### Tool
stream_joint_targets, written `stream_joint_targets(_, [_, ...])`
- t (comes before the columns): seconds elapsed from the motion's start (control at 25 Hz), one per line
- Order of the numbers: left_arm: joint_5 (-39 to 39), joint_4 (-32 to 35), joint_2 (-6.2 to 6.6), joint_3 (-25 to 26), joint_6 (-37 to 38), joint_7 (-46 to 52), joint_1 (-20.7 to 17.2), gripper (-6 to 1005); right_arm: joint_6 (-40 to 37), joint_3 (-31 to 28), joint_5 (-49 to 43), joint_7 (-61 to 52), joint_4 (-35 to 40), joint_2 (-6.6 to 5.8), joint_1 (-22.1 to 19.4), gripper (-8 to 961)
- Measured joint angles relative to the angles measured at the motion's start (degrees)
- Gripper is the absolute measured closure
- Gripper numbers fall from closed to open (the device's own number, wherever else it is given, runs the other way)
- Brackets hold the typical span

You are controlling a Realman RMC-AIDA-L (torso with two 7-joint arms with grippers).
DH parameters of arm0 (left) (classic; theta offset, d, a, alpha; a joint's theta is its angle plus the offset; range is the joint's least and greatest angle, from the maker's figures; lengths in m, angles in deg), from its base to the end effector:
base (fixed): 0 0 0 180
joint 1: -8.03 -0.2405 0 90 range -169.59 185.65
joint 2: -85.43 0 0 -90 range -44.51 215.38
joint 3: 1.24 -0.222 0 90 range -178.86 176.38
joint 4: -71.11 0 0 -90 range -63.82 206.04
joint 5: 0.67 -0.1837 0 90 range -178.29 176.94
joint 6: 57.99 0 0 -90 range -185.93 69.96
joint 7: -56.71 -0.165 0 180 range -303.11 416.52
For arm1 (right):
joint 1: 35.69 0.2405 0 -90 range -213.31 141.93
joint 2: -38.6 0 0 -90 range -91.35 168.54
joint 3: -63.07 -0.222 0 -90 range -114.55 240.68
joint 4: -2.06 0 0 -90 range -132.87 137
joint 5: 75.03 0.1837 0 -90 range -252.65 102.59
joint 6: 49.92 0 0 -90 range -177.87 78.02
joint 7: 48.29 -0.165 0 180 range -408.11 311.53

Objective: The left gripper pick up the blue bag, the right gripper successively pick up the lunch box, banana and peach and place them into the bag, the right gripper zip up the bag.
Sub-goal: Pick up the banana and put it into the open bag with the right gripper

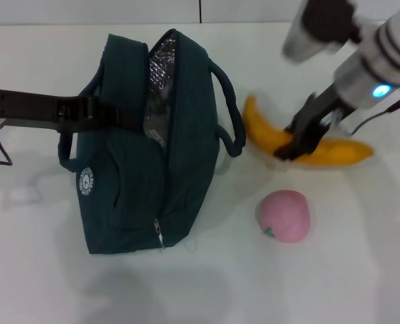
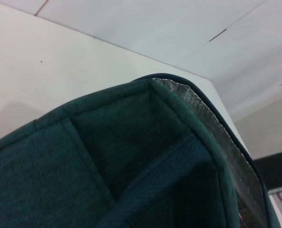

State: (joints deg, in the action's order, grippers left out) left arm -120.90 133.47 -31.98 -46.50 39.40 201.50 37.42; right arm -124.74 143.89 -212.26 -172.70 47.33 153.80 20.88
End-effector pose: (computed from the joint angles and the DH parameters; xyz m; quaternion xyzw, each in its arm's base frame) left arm -0.1903 0.3076 0.0469 -0.8092 -0.5580 -0.1752 0.0558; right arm 0.1302 0.3699 -0.0426 -0.9701 0.1436 -0.1644 0.1064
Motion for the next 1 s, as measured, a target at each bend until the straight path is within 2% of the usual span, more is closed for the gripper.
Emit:
stream_joint_targets(0.08, [0.23, 0.13, -0.04, 0.00, 0.04, 0.03, 0.09, 965, -1.38, -6.80, -2.64, -1.31, 2.83, 0.09, -1.86, 534])
stream_joint_targets(0.2, [1.37, 0.17, 0.06, -0.01, 0.09, 0.04, 0.09, 965, -3.07, -17.71, -1.63, -2.10, 6.84, 0.05, -4.10, 532])
stream_joint_targets(0.32, [2.00, 0.17, 0.28, 0.00, 0.16, 0.06, -0.07, 965, -5.02, -26.02, 6.58, -0.43, 10.75, -0.09, -6.59, 529])
stream_joint_targets(0.4, [2.02, 0.17, 0.32, 0.00, 0.18, 0.09, -0.08, 965, -6.11, -27.94, 15.79, 1.99, 12.39, -0.55, -8.52, 527])
stream_joint_targets(0.52, [2.05, 0.17, 0.37, -0.01, 0.18, 0.14, -0.08, 965, -7.24, -27.97, 30.97, 7.17, 12.87, -1.14, -10.29, 524])
stream_joint_targets(0.72, [2.06, 0.15, 0.36, -0.14, 0.18, 0.15, 0.32, 965, -8.01, -25.62, 44.12, 17.97, 10.17, 0.47, -10.48, 520])
stream_joint_targets(1.0, [2.09, -0.04, 0.19, -0.14, 0.26, 0.14, 0.42, 964, -5.98, -11.66, 65.76, 38.04, -2.16, 0.85, -7.40, 513])
